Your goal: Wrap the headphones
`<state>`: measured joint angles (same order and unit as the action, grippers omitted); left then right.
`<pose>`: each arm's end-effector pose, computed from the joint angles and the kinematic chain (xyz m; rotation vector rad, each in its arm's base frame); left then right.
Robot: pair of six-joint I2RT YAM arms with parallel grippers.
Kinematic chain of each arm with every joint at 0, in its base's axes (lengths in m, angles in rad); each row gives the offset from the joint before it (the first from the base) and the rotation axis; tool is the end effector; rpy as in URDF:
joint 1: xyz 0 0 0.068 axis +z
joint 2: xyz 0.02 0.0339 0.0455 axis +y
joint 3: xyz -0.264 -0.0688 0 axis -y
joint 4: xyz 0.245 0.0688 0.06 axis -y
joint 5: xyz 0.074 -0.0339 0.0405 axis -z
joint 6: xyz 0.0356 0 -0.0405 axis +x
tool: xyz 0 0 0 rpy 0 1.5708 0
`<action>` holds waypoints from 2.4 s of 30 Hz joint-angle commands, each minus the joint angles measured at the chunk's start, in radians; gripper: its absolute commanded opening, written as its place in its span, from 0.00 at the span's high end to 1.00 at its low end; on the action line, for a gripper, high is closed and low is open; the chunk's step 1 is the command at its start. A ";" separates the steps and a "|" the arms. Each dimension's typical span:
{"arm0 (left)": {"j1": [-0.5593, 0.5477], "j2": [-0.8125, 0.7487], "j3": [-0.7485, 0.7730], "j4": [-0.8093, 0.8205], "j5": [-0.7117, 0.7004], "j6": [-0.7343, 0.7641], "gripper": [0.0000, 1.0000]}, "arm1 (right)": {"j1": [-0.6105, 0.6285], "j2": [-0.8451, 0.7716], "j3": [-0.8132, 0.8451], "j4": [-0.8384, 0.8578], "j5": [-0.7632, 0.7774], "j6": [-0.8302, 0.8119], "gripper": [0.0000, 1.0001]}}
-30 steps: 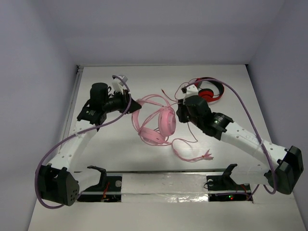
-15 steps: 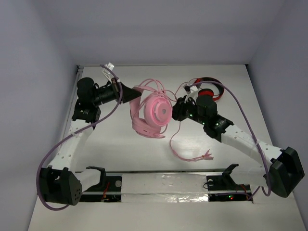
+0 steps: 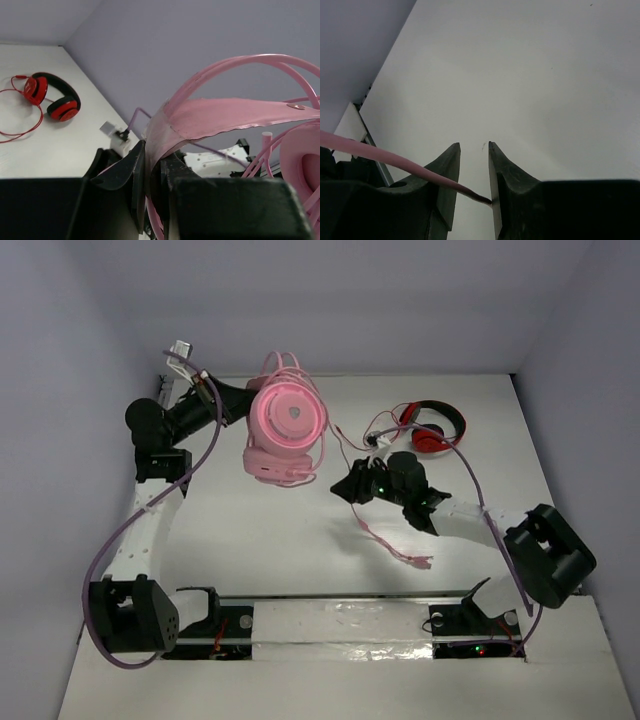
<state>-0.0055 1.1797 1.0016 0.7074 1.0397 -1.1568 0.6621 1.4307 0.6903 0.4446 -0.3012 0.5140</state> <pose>0.2504 -0.0321 0.4197 0.3065 1.4473 -1.5033 0.2363 0.1975 0.2225 -0.3701 1.9669 1.0683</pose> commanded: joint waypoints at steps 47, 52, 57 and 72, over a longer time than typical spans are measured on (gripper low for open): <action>0.136 0.034 0.175 0.016 -0.217 -0.190 1.00 | 0.198 0.277 -0.017 0.134 0.123 0.072 1.00; 0.136 -0.018 0.200 -0.255 -0.528 0.052 1.00 | 0.373 0.176 0.015 -0.075 0.288 0.104 1.00; 0.136 -0.061 0.144 -0.359 -0.737 0.167 1.00 | 0.522 0.136 0.093 -0.301 0.401 0.119 1.00; -0.140 0.015 0.088 -0.589 -1.374 0.577 1.00 | 0.883 0.083 0.615 -1.036 0.657 0.003 1.00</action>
<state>-0.0898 1.1908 1.0801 0.0750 -0.1890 -0.6388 1.5406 1.5574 1.2228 -0.4026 0.2813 0.5701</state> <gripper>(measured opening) 0.088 0.094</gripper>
